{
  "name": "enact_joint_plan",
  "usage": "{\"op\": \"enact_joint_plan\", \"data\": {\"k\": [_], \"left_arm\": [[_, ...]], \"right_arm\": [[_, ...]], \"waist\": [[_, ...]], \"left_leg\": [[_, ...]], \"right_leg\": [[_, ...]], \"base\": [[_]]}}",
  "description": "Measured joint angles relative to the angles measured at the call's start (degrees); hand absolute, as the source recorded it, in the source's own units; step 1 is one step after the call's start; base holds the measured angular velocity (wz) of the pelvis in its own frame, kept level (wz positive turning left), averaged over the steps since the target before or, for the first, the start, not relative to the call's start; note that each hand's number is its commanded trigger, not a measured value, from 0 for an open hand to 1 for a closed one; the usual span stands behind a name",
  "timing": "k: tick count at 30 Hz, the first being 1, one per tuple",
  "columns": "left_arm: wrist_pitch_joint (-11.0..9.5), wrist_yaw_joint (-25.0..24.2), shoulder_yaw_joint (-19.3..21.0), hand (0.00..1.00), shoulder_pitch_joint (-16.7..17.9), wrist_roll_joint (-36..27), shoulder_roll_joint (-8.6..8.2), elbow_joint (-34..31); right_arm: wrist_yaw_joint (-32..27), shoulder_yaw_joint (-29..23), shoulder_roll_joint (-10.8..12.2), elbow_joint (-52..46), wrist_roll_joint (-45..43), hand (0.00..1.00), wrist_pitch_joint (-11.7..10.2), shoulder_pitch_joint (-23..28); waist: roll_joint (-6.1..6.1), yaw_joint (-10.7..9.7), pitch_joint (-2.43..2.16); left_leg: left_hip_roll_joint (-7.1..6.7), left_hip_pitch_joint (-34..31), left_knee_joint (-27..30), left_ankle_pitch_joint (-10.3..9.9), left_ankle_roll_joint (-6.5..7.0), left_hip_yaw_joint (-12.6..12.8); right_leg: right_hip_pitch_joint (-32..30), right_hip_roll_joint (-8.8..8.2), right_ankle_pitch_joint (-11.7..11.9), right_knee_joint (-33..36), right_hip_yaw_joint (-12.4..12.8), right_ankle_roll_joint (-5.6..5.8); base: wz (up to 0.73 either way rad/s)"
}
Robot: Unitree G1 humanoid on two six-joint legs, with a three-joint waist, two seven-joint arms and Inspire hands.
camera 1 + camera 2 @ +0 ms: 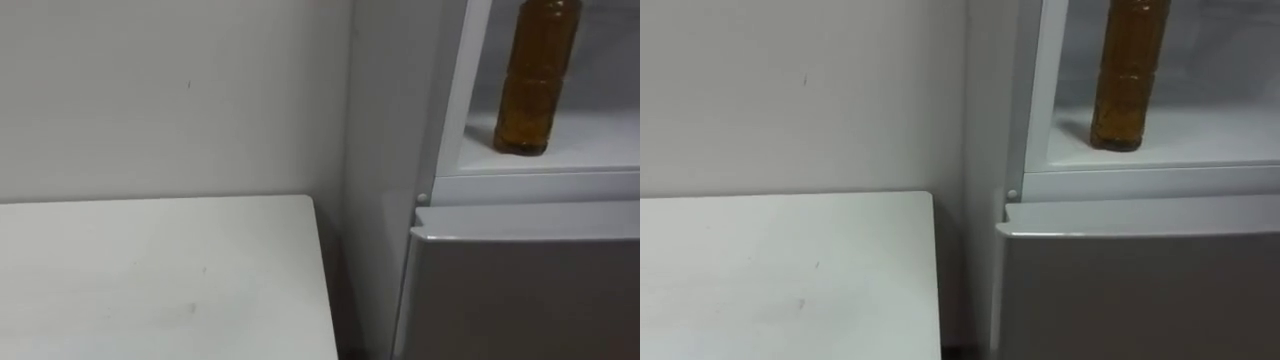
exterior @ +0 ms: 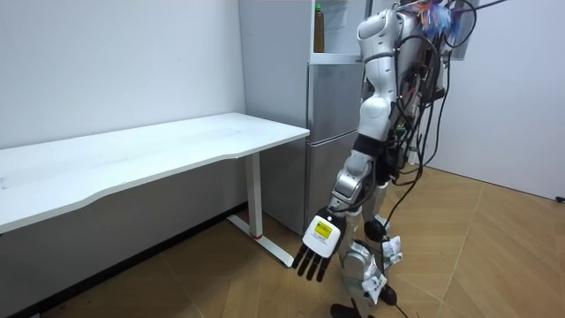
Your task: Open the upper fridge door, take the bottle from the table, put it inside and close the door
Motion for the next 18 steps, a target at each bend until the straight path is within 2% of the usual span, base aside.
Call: {"op": "enact_joint_plan", "data": {"k": [1, 4, 18], "left_arm": [[-0.34, 0.00, -0.02, 0.00, -0.30, -0.02, -0.13, 0.71], [-0.74, 0.00, -0.08, 0.00, -0.27, -0.09, -0.22, 1.38], [-2.10, -0.03, -0.17, 0.00, -1.65, 0.01, -0.26, 2.87]], "right_arm": [[-0.03, 0.13, 0.99, -0.66, -1.14, 0.00, -0.02, 0.00], [-0.22, 0.27, 2.11, -1.08, -2.30, 0.00, -0.17, 0.00], [-2.37, 4.88, 3.43, -2.76, -5.93, 0.00, -2.03, 0.01]], "waist": [[0.00, 0.25, 0.00], [-0.14, 0.89, 0.09], [0.03, 1.57, 0.21]], "left_leg": [[0.01, 0.17, 0.00, 0.00, 0.00, 0.26], [0.03, 0.22, 0.00, -0.01, 0.01, 0.48], [0.01, -0.13, -0.14, -0.05, 0.05, 0.92]], "right_leg": [[0.01, 0.00, 0.00, 0.03, 0.00, 0.00], [-0.07, 0.00, 0.00, 0.10, 0.22, 0.00], [-0.98, -0.15, -0.11, 0.78, 0.56, 0.09]], "base": [[-0.04], [-0.04], [-0.02]]}}
